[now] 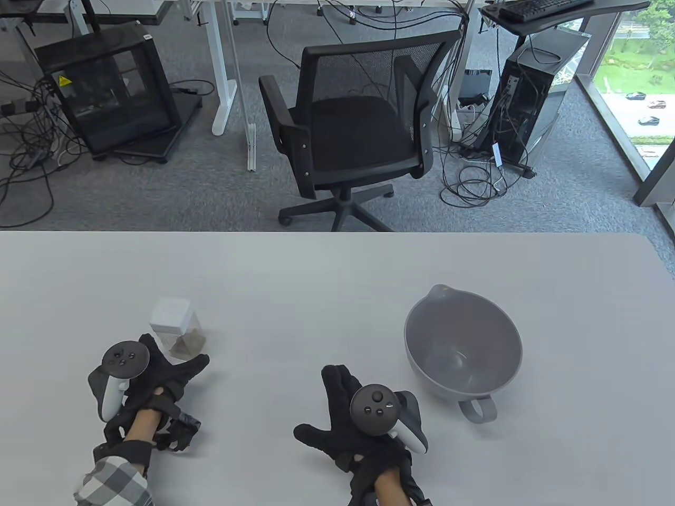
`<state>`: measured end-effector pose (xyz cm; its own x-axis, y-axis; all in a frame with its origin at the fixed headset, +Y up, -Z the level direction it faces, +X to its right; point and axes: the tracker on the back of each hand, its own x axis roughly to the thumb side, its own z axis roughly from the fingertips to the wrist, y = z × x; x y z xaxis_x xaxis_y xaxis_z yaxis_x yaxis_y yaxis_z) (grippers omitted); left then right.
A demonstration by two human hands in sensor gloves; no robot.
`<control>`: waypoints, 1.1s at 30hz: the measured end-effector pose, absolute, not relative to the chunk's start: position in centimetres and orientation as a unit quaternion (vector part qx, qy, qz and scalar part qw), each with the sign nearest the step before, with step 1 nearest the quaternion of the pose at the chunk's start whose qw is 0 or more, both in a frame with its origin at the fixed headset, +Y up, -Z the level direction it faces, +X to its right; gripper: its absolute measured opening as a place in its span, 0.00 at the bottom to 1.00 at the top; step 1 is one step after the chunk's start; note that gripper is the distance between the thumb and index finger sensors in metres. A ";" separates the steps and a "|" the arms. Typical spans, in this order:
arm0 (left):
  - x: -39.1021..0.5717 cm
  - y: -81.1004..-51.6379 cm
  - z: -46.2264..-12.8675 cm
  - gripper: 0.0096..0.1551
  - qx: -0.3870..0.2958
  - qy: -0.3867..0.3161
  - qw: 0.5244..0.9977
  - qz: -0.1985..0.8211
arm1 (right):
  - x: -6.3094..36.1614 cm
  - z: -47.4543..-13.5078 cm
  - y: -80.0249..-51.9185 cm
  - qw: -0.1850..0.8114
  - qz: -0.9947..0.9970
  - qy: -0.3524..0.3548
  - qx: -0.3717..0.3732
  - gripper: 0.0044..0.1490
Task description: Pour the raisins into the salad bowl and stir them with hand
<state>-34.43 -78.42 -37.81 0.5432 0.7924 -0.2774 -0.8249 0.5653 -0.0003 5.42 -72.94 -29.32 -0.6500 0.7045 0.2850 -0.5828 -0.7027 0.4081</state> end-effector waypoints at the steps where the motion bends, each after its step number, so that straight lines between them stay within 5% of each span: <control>1: -34.5 -78.4 -38.4 0.72 -0.053 0.139 0.873 0.464 | 5.4 -29.3 -72.9 0.364 0.896 0.139 0.215 0.68; 3: -35.1 -78.2 -39.4 0.58 -0.022 0.160 0.869 0.467 | 5.3 -29.3 -73.0 0.375 0.890 0.145 0.216 0.68; 12: -33.3 -76.1 -37.6 0.57 0.000 0.056 0.904 0.424 | 5.3 -29.3 -73.0 0.366 0.894 0.139 0.218 0.68; 20: -25.1 -71.7 -29.6 0.57 -0.082 -0.287 0.821 0.487 | 5.1 -29.0 -72.7 0.393 0.873 0.148 0.247 0.71; 25: -23.6 -72.8 -27.3 0.57 -0.124 -0.291 0.772 0.552 | 3.7 -27.5 -69.5 0.482 0.813 0.109 0.307 0.71; 28: -23.1 -73.2 -27.0 0.58 -0.121 -0.275 0.772 0.561 | 1.2 -26.3 -66.7 0.398 0.853 0.041 0.336 0.69; 33: -21.9 -72.9 -26.1 0.61 -0.088 -0.236 0.835 0.489 | -3.1 -25.5 -62.7 0.188 0.947 -0.044 0.257 0.55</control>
